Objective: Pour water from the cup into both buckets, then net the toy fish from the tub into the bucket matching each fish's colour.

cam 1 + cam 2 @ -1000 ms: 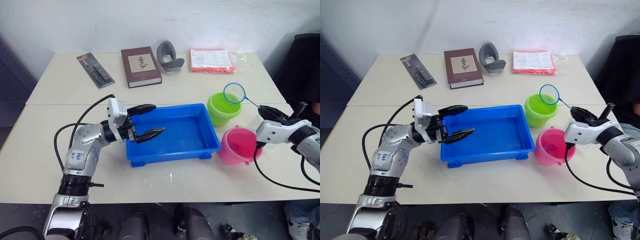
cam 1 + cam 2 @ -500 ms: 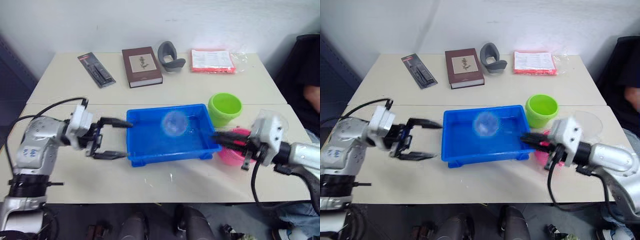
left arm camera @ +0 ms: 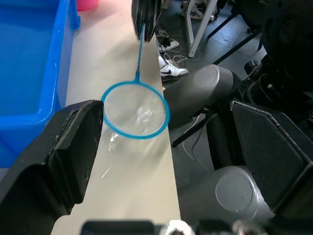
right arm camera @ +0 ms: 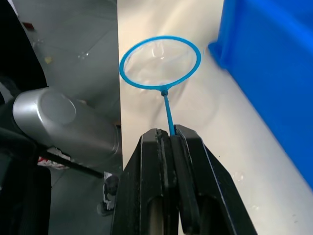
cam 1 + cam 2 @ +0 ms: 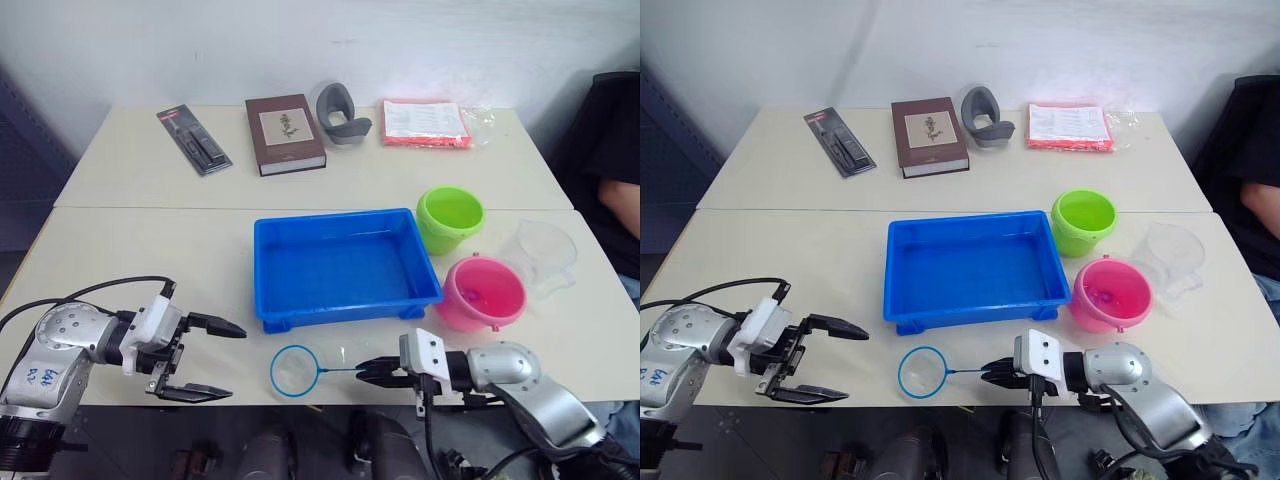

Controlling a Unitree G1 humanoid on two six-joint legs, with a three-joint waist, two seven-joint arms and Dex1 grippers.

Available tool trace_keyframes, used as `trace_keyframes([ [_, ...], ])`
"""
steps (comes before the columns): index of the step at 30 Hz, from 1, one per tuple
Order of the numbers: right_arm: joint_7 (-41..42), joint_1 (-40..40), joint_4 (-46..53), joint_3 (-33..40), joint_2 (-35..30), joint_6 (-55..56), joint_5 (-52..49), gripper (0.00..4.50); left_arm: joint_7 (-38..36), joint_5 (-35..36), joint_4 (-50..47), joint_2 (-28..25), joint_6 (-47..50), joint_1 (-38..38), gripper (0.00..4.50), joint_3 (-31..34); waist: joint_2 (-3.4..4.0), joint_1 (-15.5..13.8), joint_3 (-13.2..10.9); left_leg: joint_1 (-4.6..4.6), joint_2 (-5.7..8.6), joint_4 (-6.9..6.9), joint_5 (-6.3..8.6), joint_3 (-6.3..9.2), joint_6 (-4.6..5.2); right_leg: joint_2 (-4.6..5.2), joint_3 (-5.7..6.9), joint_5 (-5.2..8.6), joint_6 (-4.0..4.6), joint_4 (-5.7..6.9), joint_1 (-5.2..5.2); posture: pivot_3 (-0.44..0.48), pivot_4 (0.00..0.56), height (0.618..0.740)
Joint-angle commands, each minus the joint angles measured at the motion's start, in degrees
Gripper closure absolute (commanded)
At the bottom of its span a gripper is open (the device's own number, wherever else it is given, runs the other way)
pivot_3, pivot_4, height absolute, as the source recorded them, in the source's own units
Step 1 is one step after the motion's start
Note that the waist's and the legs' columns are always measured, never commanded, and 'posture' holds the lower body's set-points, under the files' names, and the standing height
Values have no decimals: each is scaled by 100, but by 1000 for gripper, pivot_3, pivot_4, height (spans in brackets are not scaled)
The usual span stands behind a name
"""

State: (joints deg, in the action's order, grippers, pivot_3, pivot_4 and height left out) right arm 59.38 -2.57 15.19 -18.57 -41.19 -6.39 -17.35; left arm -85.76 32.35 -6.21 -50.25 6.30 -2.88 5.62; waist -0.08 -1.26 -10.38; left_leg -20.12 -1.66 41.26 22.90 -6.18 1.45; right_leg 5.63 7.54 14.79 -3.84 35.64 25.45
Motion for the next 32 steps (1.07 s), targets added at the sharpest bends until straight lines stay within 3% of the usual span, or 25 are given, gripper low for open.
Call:
trace_keyframes([
  [1, 89, -192, -370, 5, 250, 327, 149, 4500, 54, 17, -165, -62, 26, 70, 22, 148, 0, 14, 0, 1, -2, 0, 0, -1, 0, -2, 0, 0, 0, 0, 0, 0, 150, 740],
  [2, 74, -240, -468, 41, 322, 333, 165, 4500, 67, 8, -167, -71, 30, 83, 22, 161, 0, 20, 0, 1, -3, 0, 0, -1, 0, -3, 1, 0, 0, 3, 0, 0, 150, 740],
  [8, 264, -274, -431, 159, 219, 325, 225, 1874, 96, -152, 120, -445, 306, 115, 0, 234, 2, 61, -1, 1, -7, -3, 0, 1, -1, -3, 2, 4, 6, 6, 1, 0, 150, 740],
  [11, 306, -167, 107, 545, -68, 84, -26, 285, 425, -392, 401, -491, 384, 39, 0, 263, 9, 48, -5, 1, -2, -2, 0, 0, -1, 2, 1, 3, 6, 6, 1, 0, 150, 740],
  [12, 361, -64, 359, 711, -222, -2, -171, 57, 531, -484, 464, -468, 339, 42, 0, 271, 10, 39, -5, 1, -1, -2, 0, -1, -1, 3, 2, 3, 5, 6, 1, 0, 150, 740],
  [16, 264, 673, 1562, 1764, -746, -511, -924, 57, 1034, -757, 689, -253, -73, 66, 0, 481, 9, -6, -4, 0, -5, -6, 1, 4, -1, 3, 3, 3, 5, 3, 1, 0, 150, 740],
  [19, 280, 1411, 2081, 2890, -848, -257, -1157, 57, 1384, -902, 934, -148, -514, 88, 0, 840, 1, -19, -1, -1, -5, -7, 1, 6, -2, 4, 4, 3, 5, 1, 1, 0, 150, 740],
  [23, 298, 2100, 1961, 4807, -867, -327, -1369, 57, 1936, -937, 932, -145, -486, 269, 0, 1344, -6, -18, 3, 3, -3, -6, 3, 2, 1, 8, -1, 0, 1, 0, -4, 0, 150, 740],
  [25, 647, 2473, 1719, 5398, -914, -260, -1360, 57, 1915, -1027, 987, -150, -663, 475, 0, 1422, -6, -13, 4, 9, -1, -8, 6, -4, 6, 13, -6, -1, 0, 0, -5, 0, 150, 740],
  [28, 1079, 2776, 1132, 5713, -813, 270, -1178, 57, 1926, -1389, 1547, -50, -1441, 564, 0, 1338, -13, -10, 6, 31, -5, -34, 7, -15, 5, 7, -11, 0, 2, -10, -13, 0, 150, 740],
  [32, 1201, 2839, 704, 5871, -784, 821, -945, 57, 2058, -1501, 1915, 38, -1749, 353, 0, 1298, -15, -2, 4, 86, -8, -38, 20, -47, 14, 17, -18, 4, 8, -19, -40, 0, 150, 740],
])
